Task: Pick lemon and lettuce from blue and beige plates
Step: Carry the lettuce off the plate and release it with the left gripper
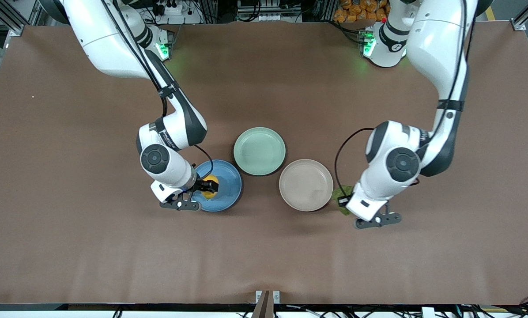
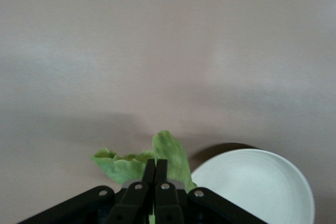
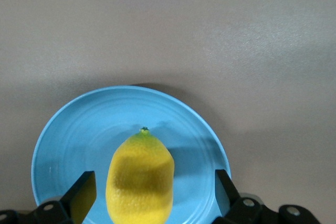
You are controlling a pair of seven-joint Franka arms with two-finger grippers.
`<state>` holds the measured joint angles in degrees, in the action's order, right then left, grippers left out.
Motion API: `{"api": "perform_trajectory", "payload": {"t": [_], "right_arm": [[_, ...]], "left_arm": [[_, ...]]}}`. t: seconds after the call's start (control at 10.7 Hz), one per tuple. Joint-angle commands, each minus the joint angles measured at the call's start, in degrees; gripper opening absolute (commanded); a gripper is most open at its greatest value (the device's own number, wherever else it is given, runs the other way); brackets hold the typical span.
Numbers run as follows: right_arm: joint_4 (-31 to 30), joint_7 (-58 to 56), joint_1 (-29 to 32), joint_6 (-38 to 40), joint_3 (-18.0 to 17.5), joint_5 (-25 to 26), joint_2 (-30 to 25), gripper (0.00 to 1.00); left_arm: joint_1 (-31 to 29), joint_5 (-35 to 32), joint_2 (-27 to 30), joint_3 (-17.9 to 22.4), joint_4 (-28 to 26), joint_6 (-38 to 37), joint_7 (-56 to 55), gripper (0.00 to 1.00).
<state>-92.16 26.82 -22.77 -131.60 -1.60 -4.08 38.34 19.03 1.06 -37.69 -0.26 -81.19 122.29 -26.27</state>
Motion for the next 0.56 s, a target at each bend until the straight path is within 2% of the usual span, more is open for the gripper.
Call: {"api": "perform_trajectory", "payload": {"t": [0.0, 0.19, 0.47], "right_arm": [[0.2, 1.9, -1.5, -1.6, 0.6, 0.5, 1.0, 1.0], [0.2, 3.7, -1.8, -2.3, 0.6, 2.7, 2.0, 1.0], [0.2, 4.4, -2.5, -3.9, 0.6, 3.5, 3.3, 1.0]], "left_arm": [[-3.9, -0.8, 1.9, -0.1, -1.3, -4.8, 5.8, 0.0], [-8.5, -2.4, 2.7, -0.2, -1.7, -8.4, 11.1, 0.0], [-15.4, -2.4, 2.7, -0.4, -2.5, -9.0, 22.0, 0.0]]}}
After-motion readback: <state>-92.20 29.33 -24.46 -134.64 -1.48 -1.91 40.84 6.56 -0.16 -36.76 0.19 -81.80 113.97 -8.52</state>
